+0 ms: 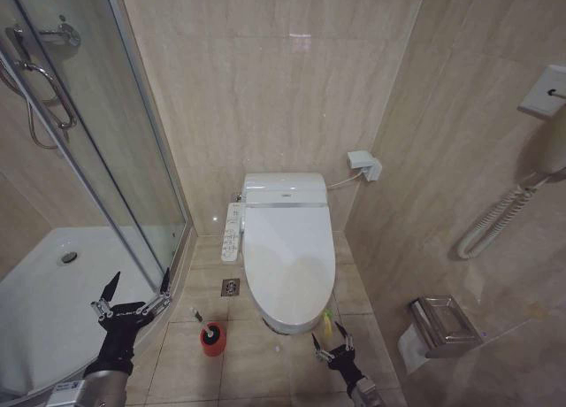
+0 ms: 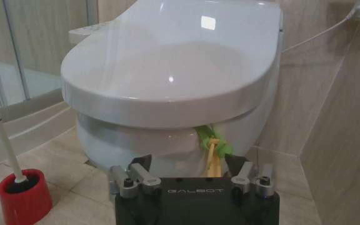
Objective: Open the toilet lid, clean the toilet bowl with a toilet brush, close the toilet lid, and flush.
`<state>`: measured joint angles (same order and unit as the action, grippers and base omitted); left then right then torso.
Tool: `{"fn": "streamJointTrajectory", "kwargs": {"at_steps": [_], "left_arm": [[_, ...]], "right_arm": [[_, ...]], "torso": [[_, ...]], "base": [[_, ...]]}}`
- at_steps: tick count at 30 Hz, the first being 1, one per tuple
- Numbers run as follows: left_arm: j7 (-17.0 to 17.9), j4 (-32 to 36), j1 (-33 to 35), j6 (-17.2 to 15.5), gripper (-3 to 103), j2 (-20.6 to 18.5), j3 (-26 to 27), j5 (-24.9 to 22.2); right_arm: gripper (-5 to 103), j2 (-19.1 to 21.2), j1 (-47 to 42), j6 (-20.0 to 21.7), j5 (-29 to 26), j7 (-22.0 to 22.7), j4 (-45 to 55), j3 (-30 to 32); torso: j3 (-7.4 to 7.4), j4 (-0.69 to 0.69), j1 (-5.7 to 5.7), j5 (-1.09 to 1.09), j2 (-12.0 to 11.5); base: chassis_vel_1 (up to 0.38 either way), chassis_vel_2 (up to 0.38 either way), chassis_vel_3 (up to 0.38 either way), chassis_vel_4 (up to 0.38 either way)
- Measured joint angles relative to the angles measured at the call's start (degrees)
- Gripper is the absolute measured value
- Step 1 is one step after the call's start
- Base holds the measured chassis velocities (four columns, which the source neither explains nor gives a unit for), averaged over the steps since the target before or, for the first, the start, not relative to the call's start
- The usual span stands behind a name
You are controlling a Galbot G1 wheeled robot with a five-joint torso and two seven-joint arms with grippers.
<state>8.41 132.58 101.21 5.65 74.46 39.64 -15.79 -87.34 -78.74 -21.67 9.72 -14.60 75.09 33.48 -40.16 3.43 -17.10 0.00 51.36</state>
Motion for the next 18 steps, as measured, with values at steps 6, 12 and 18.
{"fn": "streamJointTrajectory", "kwargs": {"at_steps": [6,12,18], "left_arm": [[0.00,0.00,0.00,0.00,100,0.00,0.00,0.00],[0.00,0.00,0.00,0.00,100,0.00,0.00,0.00],[0.00,0.00,0.00,0.00,100,0.00,0.00,0.00]], "right_arm": [[65,-0.09,0.67,-0.02,0.23,-0.02,-0.69,-0.03],[65,0.20,0.86,-0.21,0.23,-0.05,-0.78,0.10],[10,0.98,0.89,-0.66,-0.14,-0.35,-0.80,0.85]], "torso": [[0.00,0.00,0.00,0.00,0.00],[0.00,0.00,0.00,0.00,0.01],[0.00,0.00,0.00,0.00,0.01]], "base": [[0.000,0.000,0.000,0.000],[0.000,0.000,0.000,0.000],[0.000,0.000,0.000,0.000]]}}
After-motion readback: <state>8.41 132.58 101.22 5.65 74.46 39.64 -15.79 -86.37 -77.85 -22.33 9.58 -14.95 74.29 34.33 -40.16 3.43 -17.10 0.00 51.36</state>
